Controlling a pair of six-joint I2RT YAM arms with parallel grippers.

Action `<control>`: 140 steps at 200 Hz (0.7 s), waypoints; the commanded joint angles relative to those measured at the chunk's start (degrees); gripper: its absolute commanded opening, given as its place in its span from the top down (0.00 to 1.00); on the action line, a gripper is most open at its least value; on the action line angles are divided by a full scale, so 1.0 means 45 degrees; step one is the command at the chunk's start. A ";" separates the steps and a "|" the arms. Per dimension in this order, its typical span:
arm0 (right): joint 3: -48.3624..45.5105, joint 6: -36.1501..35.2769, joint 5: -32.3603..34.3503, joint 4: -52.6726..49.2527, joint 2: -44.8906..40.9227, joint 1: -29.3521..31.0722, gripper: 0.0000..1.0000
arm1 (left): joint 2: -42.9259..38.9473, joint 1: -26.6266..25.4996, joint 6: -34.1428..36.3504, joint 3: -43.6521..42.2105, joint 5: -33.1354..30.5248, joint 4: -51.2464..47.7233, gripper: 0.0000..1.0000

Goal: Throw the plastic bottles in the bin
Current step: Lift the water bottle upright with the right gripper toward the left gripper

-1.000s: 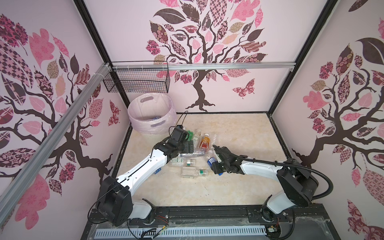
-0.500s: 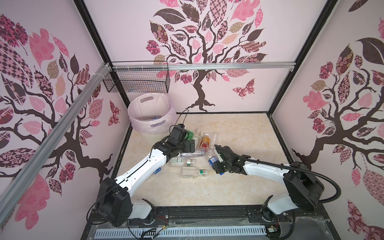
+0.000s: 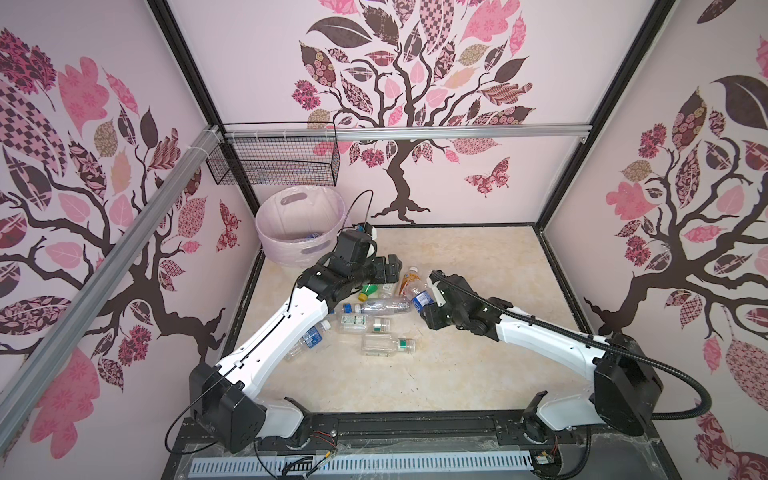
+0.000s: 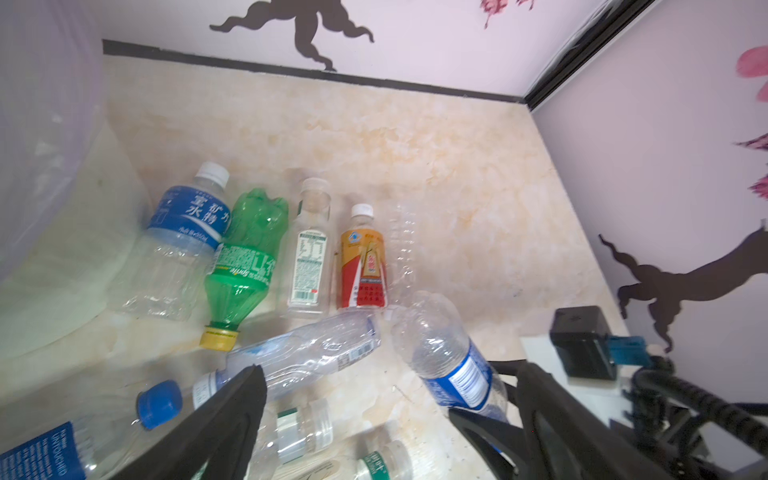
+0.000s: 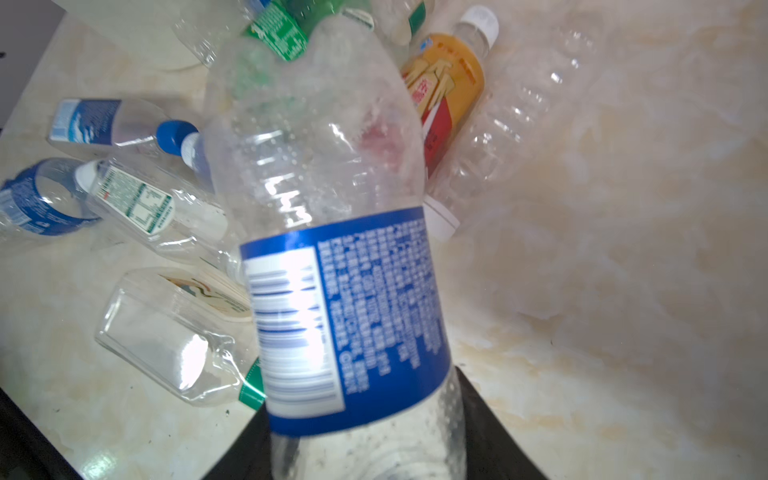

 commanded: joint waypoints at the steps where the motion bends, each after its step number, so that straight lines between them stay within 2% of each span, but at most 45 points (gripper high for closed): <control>1: 0.1087 -0.0167 0.0111 0.0062 -0.0581 -0.0033 0.47 | 0.0357 0.0167 -0.1083 0.0995 0.0685 -0.0752 0.03; 33: 0.2636 -0.0239 0.0125 -0.0054 -0.0310 -0.0021 0.47 | 0.0383 0.0514 -0.1710 0.1294 0.2157 -0.0111 0.03; 82: 0.4484 -0.0270 -0.0183 0.0055 0.0065 -0.0026 0.47 | 0.0404 0.0574 -0.2186 0.1693 0.2084 0.0224 0.03; 140: 0.5064 -0.0287 -0.0548 0.0373 0.0164 -0.0028 0.47 | 0.0871 0.0612 -0.2551 0.2259 0.2545 0.0895 0.03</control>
